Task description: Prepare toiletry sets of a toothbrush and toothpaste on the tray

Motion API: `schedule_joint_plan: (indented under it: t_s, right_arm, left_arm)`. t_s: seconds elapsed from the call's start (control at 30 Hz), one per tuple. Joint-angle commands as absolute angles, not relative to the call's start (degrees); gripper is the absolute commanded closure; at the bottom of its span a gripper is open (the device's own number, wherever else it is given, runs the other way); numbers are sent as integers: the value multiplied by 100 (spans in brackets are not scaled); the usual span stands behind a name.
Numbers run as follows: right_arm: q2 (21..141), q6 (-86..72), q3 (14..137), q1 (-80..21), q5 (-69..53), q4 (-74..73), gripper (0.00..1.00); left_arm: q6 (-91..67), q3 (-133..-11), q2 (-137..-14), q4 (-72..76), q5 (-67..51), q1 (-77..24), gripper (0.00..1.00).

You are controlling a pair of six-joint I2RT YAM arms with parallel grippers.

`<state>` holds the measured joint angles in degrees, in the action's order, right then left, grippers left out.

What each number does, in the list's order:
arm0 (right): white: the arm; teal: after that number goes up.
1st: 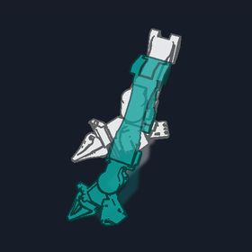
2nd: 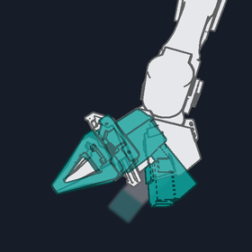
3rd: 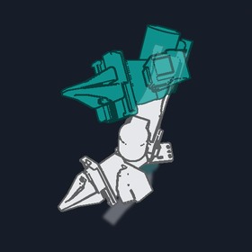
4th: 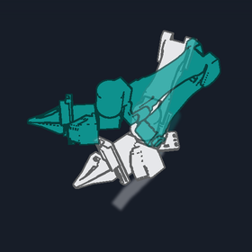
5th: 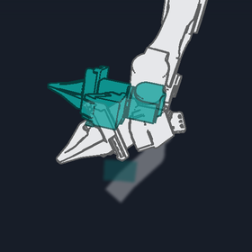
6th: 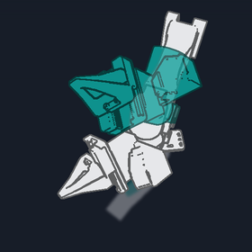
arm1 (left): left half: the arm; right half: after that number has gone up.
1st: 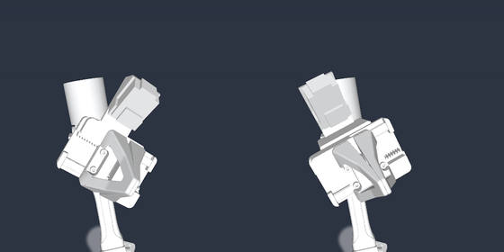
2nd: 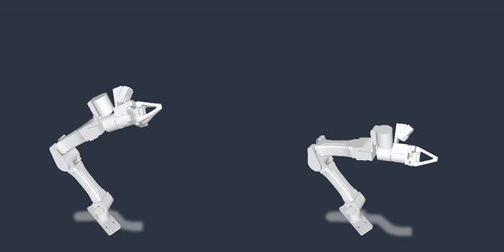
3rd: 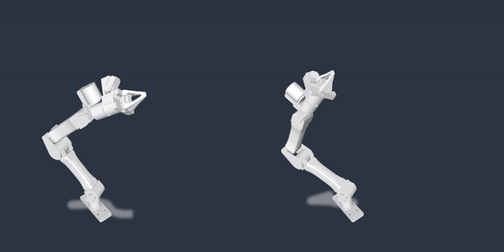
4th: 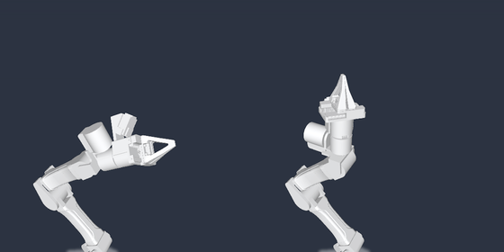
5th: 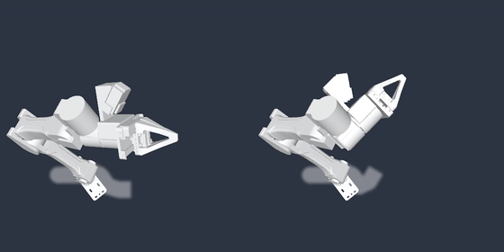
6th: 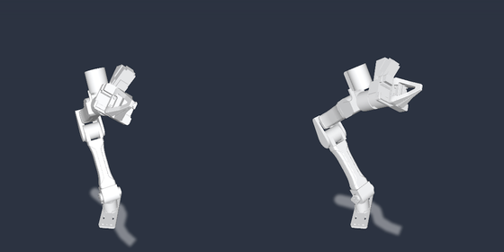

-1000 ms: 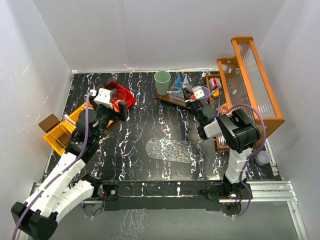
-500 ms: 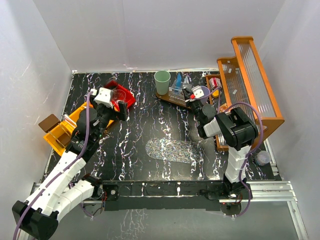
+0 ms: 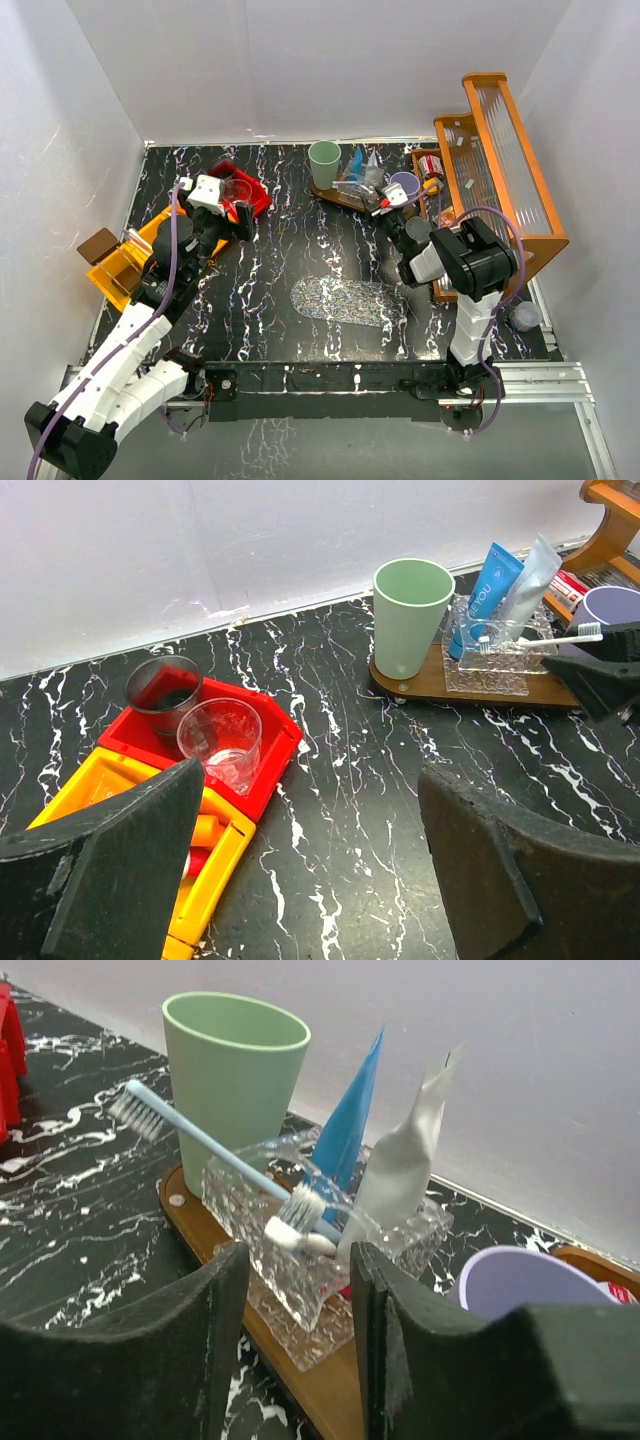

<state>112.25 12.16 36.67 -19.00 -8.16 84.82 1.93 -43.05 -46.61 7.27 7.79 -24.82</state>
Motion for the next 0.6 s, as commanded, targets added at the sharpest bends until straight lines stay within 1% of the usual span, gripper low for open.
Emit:
schedule_joint_plan:
  t_s: [0.0, 0.13, 0.23, 0.43, 0.57]
  right_arm:
    - [10813, 1313, 3451, -1873, -848, 10201, 53]
    - [10383, 1153, 3053, -1879, -789, 9995, 37]
    - [9724, 859, 2642, -1881, -687, 9547, 29]
    - [7727, -395, 2245, -2112, -627, 6324, 24]
    - [6575, -1405, 2505, -2249, -374, 3910, 19]
  left_arm:
    - [148, -4267, -4550, 879, 676, -2427, 13]
    - [97, -4245, -4526, 896, 630, -2401, 13]
    - [46, -4226, -4563, 922, 605, -2369, 13]
    - [-66, -4181, -4668, 977, 587, -2313, 13]
    - [-301, -4166, -4818, 949, 617, -2292, 13]
